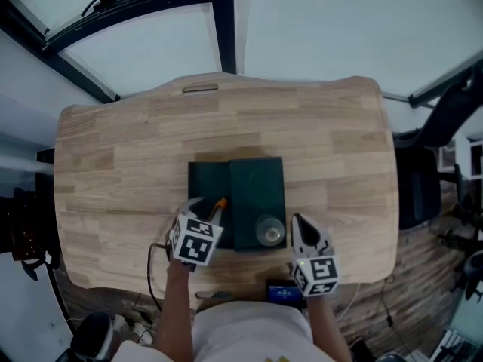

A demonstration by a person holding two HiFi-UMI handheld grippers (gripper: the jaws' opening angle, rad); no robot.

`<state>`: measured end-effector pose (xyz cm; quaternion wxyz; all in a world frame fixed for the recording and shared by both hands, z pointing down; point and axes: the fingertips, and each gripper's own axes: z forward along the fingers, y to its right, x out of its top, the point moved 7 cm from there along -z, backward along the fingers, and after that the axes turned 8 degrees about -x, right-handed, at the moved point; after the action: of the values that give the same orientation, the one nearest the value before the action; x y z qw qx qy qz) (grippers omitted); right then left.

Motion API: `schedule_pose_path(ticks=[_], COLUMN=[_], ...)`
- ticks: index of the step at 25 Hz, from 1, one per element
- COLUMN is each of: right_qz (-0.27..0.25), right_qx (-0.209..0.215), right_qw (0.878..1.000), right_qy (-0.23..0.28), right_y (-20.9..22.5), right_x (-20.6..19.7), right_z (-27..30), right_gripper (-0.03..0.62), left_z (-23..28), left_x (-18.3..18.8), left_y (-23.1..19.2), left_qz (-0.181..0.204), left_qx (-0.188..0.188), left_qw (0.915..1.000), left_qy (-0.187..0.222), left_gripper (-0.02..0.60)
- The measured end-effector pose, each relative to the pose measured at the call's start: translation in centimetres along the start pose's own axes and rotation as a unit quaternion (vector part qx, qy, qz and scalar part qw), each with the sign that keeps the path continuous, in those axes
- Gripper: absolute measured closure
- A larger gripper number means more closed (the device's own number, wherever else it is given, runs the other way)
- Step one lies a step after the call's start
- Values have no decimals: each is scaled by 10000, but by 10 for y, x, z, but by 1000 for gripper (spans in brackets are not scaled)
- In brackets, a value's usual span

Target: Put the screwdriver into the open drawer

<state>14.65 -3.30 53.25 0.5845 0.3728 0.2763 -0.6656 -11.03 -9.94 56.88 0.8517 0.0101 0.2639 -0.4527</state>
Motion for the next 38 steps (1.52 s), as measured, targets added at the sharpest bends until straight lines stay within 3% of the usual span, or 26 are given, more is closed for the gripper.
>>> schedule_pose_path(ticks=[12, 16, 29, 33, 38], right_qz=[-63, -87, -205, -238, -289], right_qx=[-27, -19, 2, 3, -7], right_qw=[9999, 9998, 9993, 9989, 9983], right_qy=[132, 181, 303, 409, 513], right_y=[-1, -1, -6, -9, -13], right_x=[4, 7, 14, 18, 20], right_z=[-6, -9, -20, -28, -41], right_gripper=[598, 597, 597, 597, 597], left_z=[-6, -10, -30, -43, -64], left_x=[-7, -7, -5, -3, -4], left_y=[3, 1, 9, 15, 22], left_qz=[-351, -319, -324, -359, -249], left_qx=[-106, 188, 230, 89, 281], left_qw=[9992, 9990, 9959, 9929, 9863], left_qy=[140, 241, 807, 1129, 1606], left_gripper=[440, 581, 581, 581, 581])
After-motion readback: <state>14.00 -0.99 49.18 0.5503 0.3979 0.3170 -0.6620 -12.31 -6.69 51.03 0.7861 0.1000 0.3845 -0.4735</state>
